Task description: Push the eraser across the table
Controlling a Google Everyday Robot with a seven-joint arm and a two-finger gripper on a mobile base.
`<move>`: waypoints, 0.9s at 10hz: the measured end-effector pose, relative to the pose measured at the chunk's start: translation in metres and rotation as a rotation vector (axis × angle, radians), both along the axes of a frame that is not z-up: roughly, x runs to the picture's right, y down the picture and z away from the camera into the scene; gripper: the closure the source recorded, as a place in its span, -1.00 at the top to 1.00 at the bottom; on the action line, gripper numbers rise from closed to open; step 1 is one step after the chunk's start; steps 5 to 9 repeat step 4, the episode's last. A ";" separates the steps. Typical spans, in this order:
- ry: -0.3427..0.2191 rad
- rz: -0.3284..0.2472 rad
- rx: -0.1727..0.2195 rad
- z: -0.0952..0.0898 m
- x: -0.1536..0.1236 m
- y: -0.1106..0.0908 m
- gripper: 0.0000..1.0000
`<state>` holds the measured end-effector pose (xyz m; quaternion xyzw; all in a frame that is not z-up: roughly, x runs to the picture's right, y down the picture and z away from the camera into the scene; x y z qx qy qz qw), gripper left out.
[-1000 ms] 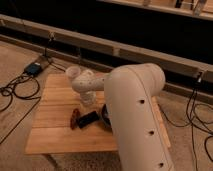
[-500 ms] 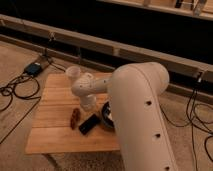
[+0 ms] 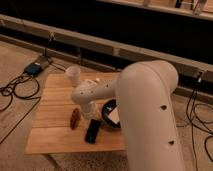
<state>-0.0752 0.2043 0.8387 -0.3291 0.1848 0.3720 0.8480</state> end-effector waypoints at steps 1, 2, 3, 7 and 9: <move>-0.002 0.020 0.005 -0.006 -0.001 0.001 0.30; -0.006 0.036 0.012 -0.007 -0.002 -0.001 0.30; -0.004 0.035 0.012 -0.007 -0.001 -0.001 0.30; -0.008 0.032 0.011 -0.007 -0.004 -0.001 0.30; -0.008 0.032 0.011 -0.007 -0.004 -0.001 0.30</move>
